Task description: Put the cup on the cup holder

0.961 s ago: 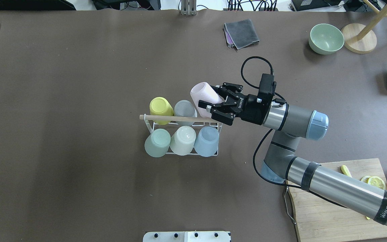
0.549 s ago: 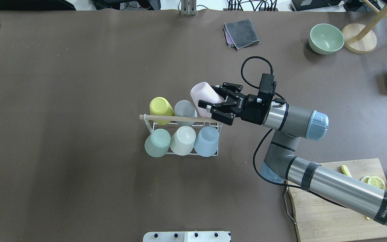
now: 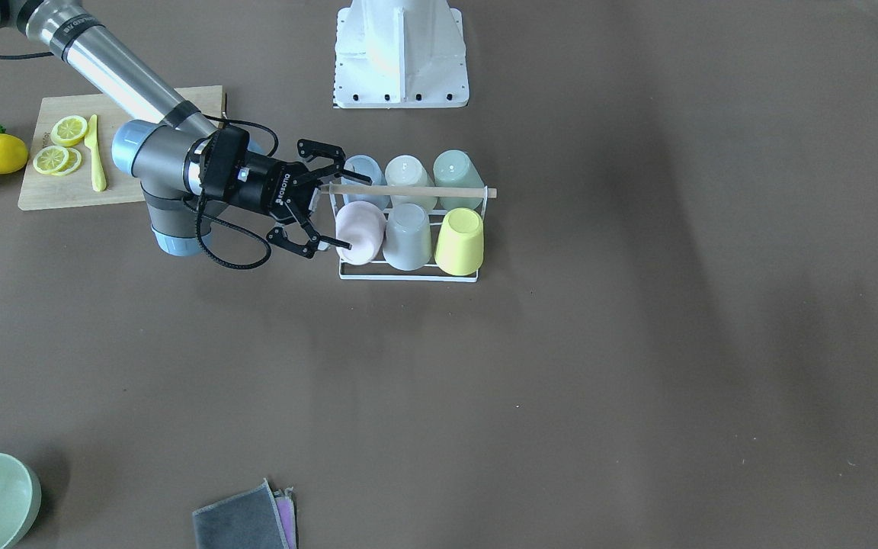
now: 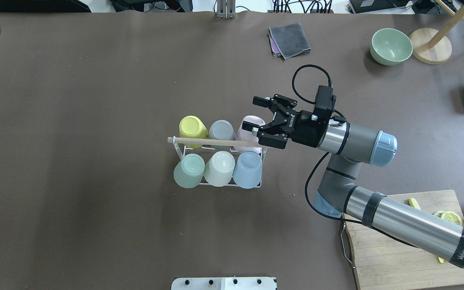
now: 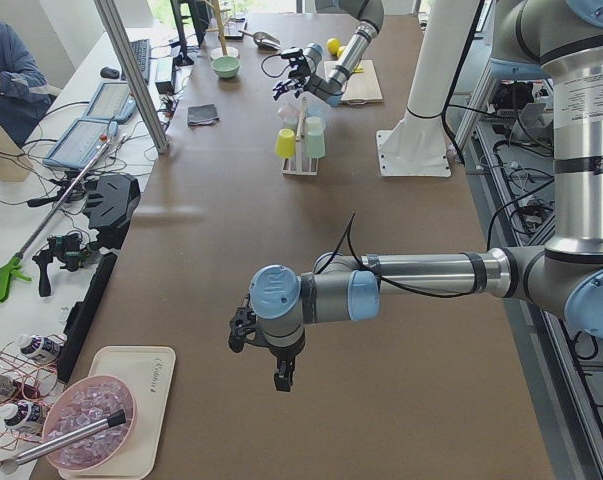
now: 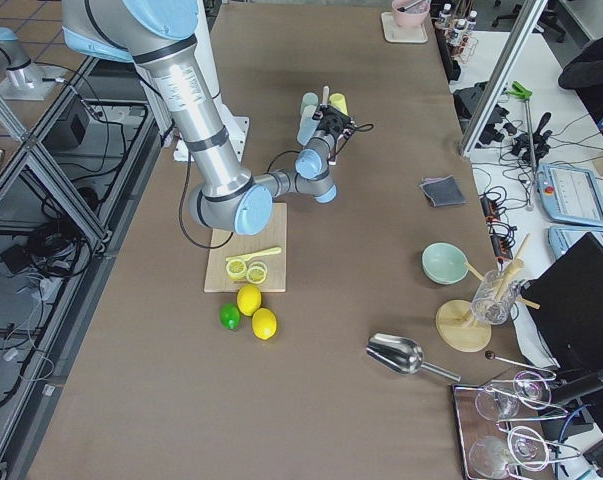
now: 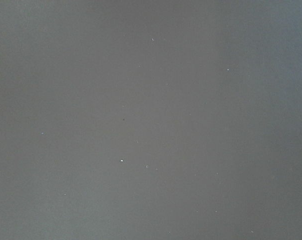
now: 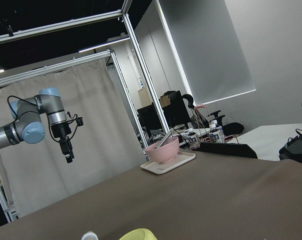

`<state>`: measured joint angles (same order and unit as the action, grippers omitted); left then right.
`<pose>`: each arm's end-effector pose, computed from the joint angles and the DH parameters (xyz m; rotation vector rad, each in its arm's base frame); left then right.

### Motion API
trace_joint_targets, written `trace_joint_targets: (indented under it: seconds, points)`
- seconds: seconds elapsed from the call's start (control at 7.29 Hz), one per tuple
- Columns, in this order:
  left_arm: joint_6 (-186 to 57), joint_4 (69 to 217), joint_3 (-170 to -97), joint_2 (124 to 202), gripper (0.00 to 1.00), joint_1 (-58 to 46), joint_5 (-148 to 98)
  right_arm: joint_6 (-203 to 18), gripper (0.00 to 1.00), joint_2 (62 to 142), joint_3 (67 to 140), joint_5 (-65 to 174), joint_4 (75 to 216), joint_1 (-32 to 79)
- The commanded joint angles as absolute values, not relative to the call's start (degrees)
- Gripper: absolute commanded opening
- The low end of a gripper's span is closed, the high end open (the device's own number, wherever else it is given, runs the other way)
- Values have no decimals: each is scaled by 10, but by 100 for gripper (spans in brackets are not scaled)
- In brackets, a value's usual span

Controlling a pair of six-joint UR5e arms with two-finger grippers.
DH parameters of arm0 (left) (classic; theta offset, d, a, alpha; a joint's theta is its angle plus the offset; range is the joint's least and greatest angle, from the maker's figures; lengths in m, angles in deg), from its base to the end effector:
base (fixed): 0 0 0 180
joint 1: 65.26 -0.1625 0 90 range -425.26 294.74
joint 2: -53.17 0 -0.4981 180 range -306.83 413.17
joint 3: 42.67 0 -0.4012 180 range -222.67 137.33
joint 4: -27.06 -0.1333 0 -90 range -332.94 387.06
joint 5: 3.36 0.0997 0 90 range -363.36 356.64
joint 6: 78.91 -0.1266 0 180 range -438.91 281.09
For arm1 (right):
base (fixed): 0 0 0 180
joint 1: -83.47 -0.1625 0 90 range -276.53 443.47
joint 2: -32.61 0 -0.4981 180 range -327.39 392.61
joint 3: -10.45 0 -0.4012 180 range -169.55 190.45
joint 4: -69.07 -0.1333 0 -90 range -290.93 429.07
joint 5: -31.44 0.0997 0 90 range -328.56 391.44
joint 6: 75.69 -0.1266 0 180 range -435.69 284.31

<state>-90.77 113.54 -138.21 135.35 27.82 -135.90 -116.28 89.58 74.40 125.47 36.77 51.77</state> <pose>-0.0704 -0.4197 0.7748 0.0007 0.7484 0.1084 -0.5339 -0.4760 0.3742 1.4443 -1.7459 -0.2441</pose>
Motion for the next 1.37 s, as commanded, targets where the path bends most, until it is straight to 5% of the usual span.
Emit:
trace_joint_targets:
  seconds: [0.0,0.55,1.24]
  points:
    - [-908,1135,-1382,1353,98,278,-1359,-1163,100,897,748,1254,365,512]
    - [-908,1135,-1382,1353,98,278,-1359,-1165,100,893,765,1255,392,441]
    - [-908,1135,-1383,1350,98,278,-1359,-1163,100,890,767,1253,667,342]
